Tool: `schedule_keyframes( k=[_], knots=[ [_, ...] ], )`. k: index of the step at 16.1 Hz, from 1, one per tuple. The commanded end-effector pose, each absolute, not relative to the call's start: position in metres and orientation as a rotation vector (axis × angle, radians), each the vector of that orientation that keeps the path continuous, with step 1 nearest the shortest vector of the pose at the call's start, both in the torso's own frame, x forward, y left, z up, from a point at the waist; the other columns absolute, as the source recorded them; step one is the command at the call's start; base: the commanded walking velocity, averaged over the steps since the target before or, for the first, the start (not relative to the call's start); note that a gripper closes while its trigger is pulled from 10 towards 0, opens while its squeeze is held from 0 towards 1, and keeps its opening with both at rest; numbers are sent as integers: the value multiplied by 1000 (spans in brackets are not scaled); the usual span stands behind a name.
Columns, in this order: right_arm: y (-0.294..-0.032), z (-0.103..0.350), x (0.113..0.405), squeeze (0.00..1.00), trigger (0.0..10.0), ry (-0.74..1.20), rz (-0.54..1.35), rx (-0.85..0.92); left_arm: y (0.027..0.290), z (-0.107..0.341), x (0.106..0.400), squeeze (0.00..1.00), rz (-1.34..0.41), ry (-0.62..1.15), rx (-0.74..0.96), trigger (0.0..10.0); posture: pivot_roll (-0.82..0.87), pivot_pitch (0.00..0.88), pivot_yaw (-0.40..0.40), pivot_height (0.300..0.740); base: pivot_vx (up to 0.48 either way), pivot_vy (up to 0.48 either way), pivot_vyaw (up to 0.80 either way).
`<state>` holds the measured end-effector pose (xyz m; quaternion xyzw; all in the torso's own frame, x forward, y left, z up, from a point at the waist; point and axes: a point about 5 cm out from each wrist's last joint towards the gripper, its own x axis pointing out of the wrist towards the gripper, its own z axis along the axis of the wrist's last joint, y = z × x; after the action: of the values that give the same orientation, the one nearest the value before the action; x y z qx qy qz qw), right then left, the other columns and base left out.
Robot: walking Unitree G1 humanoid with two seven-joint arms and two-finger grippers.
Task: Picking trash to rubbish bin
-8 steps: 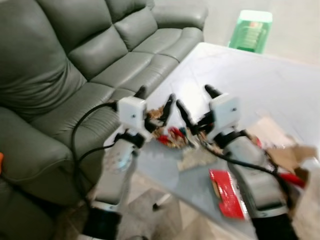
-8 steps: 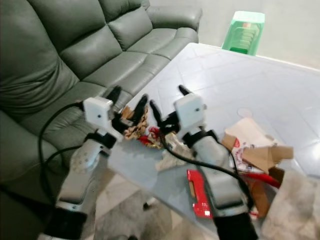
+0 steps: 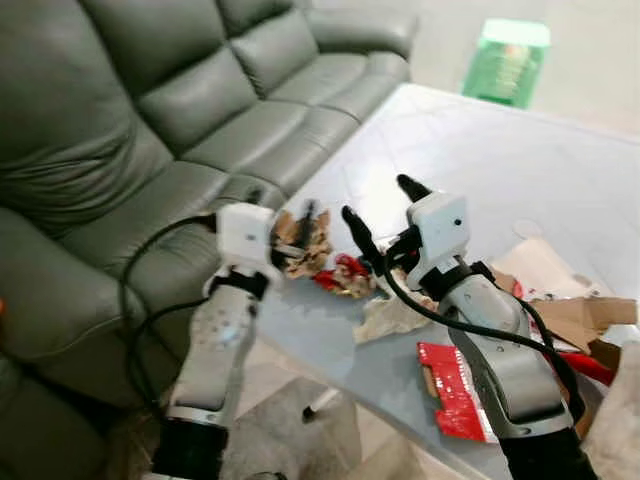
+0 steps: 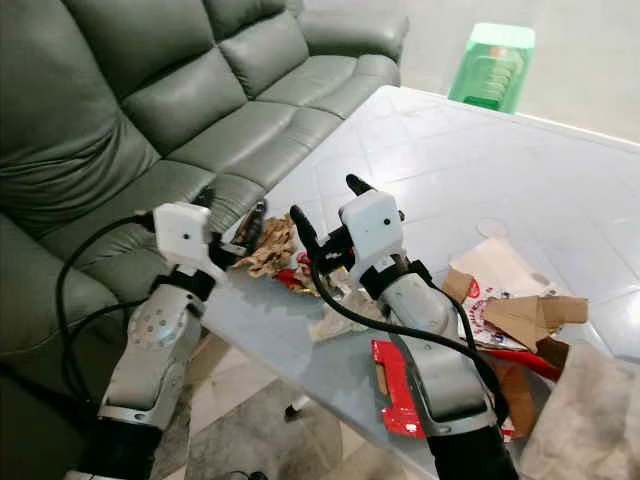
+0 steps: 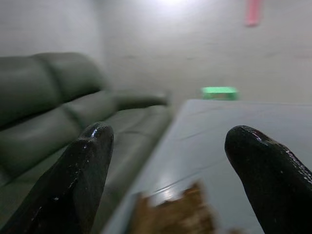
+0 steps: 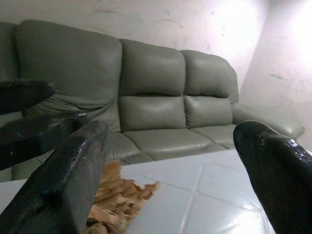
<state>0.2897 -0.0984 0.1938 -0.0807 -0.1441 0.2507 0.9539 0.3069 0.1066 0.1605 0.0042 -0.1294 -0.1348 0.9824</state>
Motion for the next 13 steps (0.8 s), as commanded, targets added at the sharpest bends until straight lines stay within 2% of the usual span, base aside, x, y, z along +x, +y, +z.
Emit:
schedule_keyframes(
  k=[1,2,7,10,13],
  knots=[
    [-99,196,288,0,10000,-296,522,-166,111,154,310,0,-233,-213,28,10000,-77,106,10,740,0,0,0],
    [-99,196,286,0,10000,-291,536,-168,120,147,315,0,-177,-161,9,10000,-83,109,12,740,0,0,0],
    [-98,195,281,0,10000,-273,569,-164,132,120,333,0,-240,22,16,10000,-106,118,18,740,0,0,0],
    [-84,188,255,0,10000,-155,826,-128,135,114,341,0,-286,73,35,10000,-130,129,28,740,0,0,0],
    [-87,181,226,0,10000,-46,1010,-168,131,110,345,0,-350,96,55,10000,-151,140,34,740,0,0,0]
  ],
)
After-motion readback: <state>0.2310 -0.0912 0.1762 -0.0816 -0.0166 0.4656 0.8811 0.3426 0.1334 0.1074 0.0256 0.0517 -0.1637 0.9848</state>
